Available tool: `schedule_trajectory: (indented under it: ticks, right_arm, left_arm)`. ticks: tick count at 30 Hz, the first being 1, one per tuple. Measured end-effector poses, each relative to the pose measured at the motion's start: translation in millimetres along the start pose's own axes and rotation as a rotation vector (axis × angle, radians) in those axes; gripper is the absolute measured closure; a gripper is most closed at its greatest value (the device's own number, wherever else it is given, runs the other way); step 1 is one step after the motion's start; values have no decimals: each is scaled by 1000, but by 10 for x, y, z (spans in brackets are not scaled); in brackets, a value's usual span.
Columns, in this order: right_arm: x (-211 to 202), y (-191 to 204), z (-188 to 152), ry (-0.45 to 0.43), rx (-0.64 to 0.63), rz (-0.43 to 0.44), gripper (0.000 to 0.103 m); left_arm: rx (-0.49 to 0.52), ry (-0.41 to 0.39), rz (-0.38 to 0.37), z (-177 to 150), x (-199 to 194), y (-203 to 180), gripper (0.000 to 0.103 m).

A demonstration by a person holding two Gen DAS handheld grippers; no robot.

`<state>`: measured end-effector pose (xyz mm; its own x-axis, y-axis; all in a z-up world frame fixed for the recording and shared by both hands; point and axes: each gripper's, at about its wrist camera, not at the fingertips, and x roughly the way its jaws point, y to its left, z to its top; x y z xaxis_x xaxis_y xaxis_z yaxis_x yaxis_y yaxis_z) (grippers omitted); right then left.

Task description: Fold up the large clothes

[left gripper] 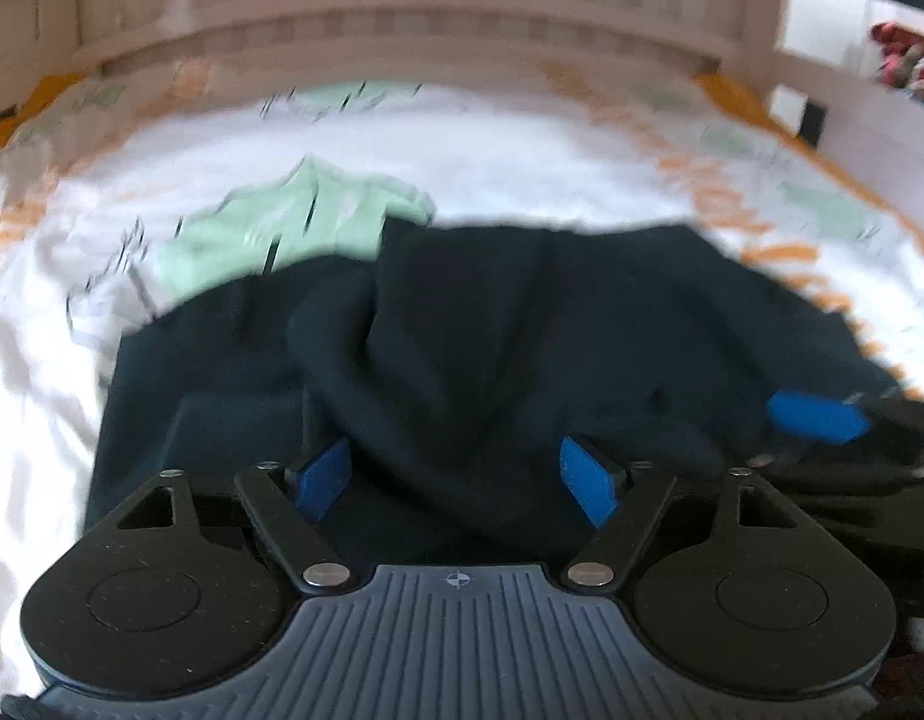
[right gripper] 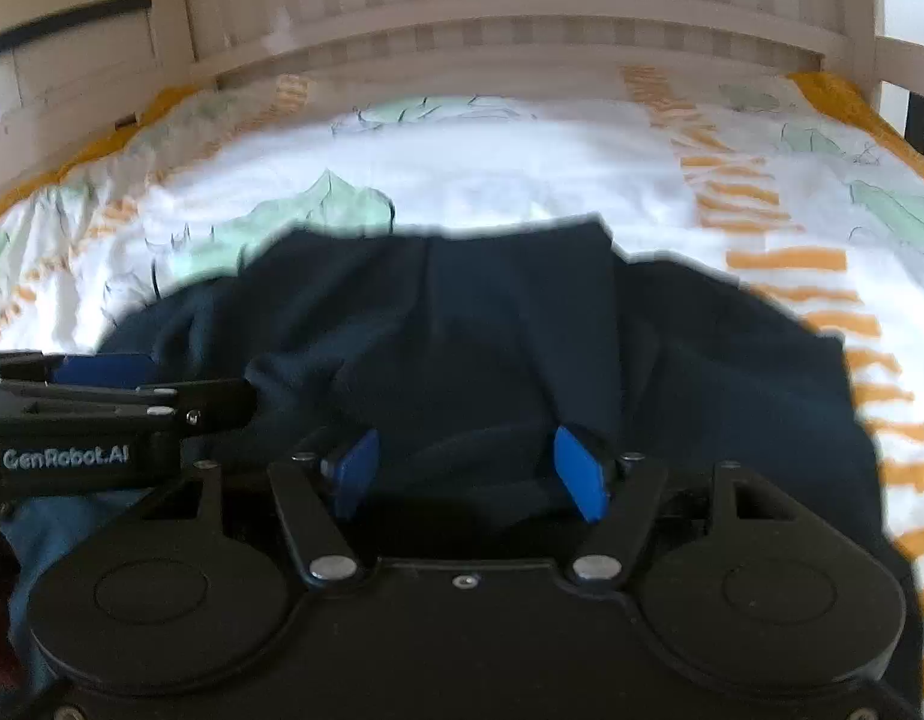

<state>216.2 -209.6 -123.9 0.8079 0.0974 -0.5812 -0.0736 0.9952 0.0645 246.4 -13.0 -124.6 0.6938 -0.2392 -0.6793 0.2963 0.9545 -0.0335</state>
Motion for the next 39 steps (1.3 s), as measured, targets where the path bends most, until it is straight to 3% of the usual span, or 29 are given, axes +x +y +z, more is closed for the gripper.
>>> schedule_trajectory:
  ticks: [3, 6, 8, 10, 12, 19, 26, 33, 39]
  right_arm:
    - [-9, 58, 35, 5, -39, -16, 34]
    - [-105, -27, 71, -1, 16, 15, 32]
    - [-220, -80, 77, -22, 53, 27, 23]
    - [-369, -132, 65, -43, 90, 37, 8]
    - [-540, -203, 44, -59, 136, 56, 8]
    - [-1069, -504, -123, -45, 294, 87, 0]
    - [-1518, -787, -453, 28, 369, 38, 0]
    - [-1826, -1009, -858, 160, 419, -26, 0]
    - [-2003, -1094, -1112, 244, 489, -31, 0]
  left_arm:
    - [-3, -16, -12, -31, -12, 34, 24]
    - [-24, -8, -39, -9, -133, 68, 22]
    - [-48, -12, -68, -4, -249, 111, 16]
    - [-68, -19, -89, -16, -380, 149, 6]
    - [-93, -28, -95, -41, -523, 191, 1]
    - [-181, -40, -127, -164, -1028, 381, 0]
    - [-190, -4, -153, -431, -1412, 509, 0]
    - [-166, 98, -159, -835, -1568, 585, 0]
    - [-175, 182, -140, -1181, -1694, 642, 0]
